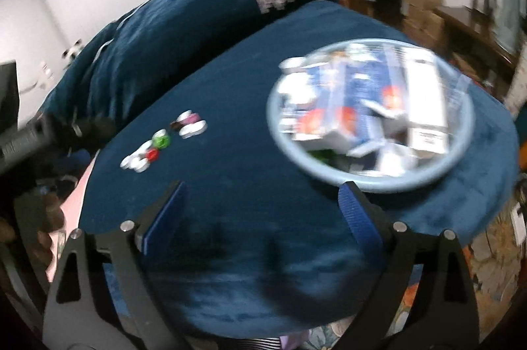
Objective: Organize objects
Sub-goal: 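Move both open grippers back from the basket to the caps, then grasp a white cap with the right gripper while the left gripper grasps a white cap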
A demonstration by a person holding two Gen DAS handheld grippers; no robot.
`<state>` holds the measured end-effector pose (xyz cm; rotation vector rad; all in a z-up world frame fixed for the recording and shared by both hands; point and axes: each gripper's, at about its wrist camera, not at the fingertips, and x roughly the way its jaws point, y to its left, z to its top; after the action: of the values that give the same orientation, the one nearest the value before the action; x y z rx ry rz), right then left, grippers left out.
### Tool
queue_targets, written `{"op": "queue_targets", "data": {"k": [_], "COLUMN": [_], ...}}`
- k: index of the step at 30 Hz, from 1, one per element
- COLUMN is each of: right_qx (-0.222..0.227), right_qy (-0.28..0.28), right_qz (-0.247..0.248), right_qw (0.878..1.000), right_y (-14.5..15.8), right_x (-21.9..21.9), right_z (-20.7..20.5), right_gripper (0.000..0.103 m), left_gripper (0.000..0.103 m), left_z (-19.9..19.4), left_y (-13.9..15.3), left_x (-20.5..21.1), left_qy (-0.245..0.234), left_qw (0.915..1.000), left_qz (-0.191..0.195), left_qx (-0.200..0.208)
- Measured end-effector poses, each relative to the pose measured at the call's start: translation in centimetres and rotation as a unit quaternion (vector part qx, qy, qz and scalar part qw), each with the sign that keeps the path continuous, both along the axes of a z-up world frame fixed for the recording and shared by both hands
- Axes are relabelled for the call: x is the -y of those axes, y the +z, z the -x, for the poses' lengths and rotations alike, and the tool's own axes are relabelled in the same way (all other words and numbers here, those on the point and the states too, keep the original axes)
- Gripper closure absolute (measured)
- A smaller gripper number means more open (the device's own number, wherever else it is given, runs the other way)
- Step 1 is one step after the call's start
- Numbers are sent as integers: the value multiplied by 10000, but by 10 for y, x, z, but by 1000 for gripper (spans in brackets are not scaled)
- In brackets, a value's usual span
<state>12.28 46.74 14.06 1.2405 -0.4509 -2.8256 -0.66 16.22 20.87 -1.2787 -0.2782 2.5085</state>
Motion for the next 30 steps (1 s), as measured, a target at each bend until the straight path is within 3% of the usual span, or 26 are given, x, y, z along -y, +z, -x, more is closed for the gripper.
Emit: {"op": "queue_targets", "data": {"k": [4, 8, 12, 15, 22, 25, 27, 30], "right_qx": [60, 93, 124, 414, 817, 873, 827, 767], "right_qy": [567, 929, 1004, 903, 1115, 1269, 1389, 1489], "right_qz": [-50, -135, -199, -114, -342, -537, -642, -412], "right_qw": [9984, 9955, 9947, 9950, 9898, 9866, 9848, 9850], "right_y": [-11, -31, -56, -80, -116, -124, -126, -124], "right_x": [43, 73, 82, 78, 84, 91, 94, 88], "right_z": [35, 77, 135, 177, 221, 227, 227, 214], "right_gripper": [9, 9, 11, 11, 22, 40, 72, 72], "left_gripper": [1, 1, 1, 1, 1, 1, 1, 2], "left_z": [26, 55, 68, 77, 107, 115, 117, 113], "left_y": [-18, -61, -85, -102, -131, -147, -153, -150], "left_x": [66, 116, 133, 140, 140, 140, 140, 138], "left_qy": [474, 949, 961, 977, 977, 965, 944, 876], "left_qw": [9984, 9917, 9901, 9885, 9875, 9855, 9845, 9847], "left_qz": [284, 244, 366, 450, 796, 887, 925, 993], "left_qx": [83, 829, 955, 1061, 943, 1076, 1153, 1131]}}
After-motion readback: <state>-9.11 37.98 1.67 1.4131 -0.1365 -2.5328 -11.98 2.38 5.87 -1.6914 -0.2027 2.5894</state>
